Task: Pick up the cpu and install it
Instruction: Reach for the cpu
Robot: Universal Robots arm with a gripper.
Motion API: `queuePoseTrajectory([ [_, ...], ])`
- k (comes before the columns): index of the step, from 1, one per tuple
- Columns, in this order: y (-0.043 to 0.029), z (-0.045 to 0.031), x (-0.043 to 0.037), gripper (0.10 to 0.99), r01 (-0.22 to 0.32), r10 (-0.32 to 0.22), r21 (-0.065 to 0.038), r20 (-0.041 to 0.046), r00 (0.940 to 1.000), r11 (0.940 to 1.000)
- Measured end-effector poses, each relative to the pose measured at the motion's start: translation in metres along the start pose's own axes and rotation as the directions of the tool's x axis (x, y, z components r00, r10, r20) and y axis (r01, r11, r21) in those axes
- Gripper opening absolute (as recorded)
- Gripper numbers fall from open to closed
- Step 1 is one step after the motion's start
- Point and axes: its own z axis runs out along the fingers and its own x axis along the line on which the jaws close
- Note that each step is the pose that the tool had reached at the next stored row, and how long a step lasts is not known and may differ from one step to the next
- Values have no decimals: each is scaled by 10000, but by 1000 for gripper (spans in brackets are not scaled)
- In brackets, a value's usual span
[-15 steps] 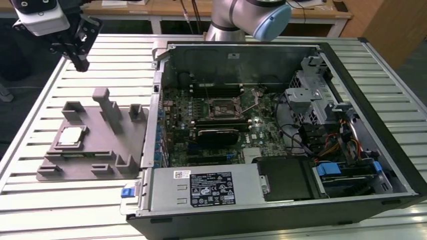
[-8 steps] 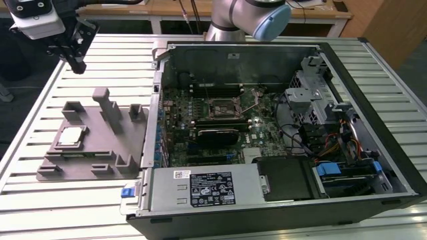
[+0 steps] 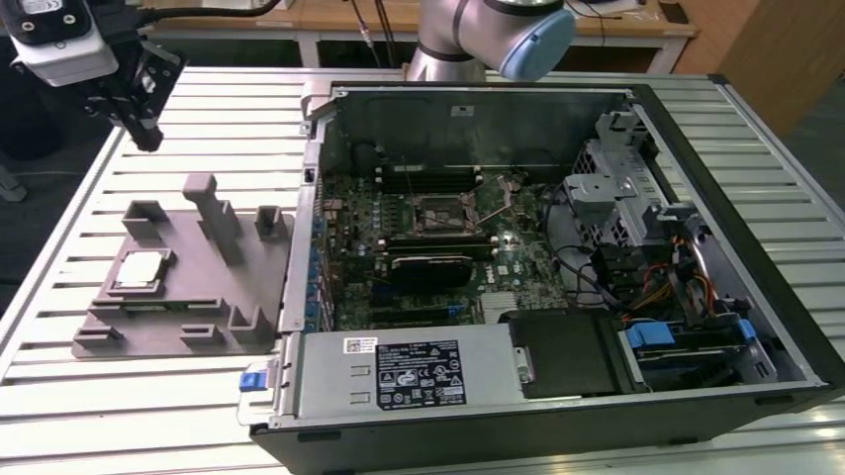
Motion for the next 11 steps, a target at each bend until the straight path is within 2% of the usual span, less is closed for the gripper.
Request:
queuePoseTrajectory([
  [11, -12, 65, 122, 106, 0, 0, 0, 0, 10000, 10000],
])
